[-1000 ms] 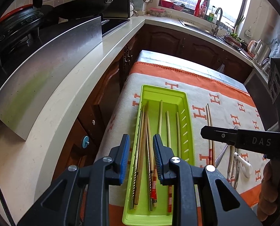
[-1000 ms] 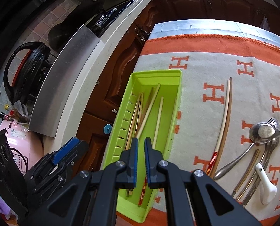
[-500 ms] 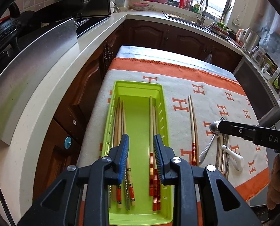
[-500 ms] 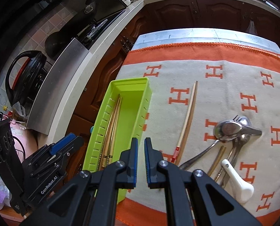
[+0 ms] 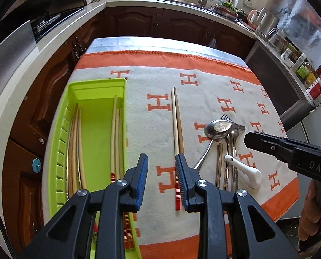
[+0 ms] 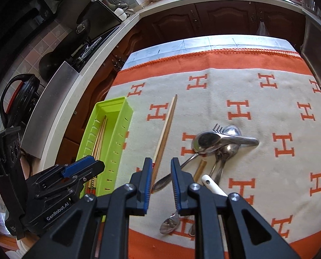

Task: Organize utensils
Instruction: 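Move both tools back to the remaining chopsticks, then grasp a white red-striped chopstick with the left tool while the right tool grasps a brown chopstick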

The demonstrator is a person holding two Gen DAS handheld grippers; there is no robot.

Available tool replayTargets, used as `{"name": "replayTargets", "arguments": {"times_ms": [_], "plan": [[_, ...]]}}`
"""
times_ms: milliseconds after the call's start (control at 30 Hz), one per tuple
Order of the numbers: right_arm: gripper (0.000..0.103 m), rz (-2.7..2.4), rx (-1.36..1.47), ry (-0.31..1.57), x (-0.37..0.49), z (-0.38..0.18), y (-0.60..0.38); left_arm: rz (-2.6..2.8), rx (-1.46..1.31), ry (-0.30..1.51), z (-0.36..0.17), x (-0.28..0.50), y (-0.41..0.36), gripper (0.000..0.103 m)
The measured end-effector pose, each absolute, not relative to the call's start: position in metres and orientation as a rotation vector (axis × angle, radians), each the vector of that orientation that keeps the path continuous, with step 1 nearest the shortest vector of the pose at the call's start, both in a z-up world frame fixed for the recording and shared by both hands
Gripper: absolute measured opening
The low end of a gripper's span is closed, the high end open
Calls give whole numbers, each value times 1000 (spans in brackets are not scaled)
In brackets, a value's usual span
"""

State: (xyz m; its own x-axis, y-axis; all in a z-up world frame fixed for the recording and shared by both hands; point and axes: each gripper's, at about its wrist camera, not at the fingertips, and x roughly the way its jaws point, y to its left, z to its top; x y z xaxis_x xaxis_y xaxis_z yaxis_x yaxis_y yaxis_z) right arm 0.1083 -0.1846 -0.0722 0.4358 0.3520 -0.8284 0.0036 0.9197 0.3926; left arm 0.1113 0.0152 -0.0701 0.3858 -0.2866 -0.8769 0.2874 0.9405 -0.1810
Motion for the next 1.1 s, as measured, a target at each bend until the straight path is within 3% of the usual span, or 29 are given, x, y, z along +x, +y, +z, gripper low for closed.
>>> {"name": "replayTargets", "arguments": {"times_ms": [400,1100], "plan": [[17,264,380,1161,104,-114,-202,-347,26,1266,-124,137,-20,22],[17,315,424,1205,116,-145,-209,-293,148,1280,-148,161,-49,21]]}}
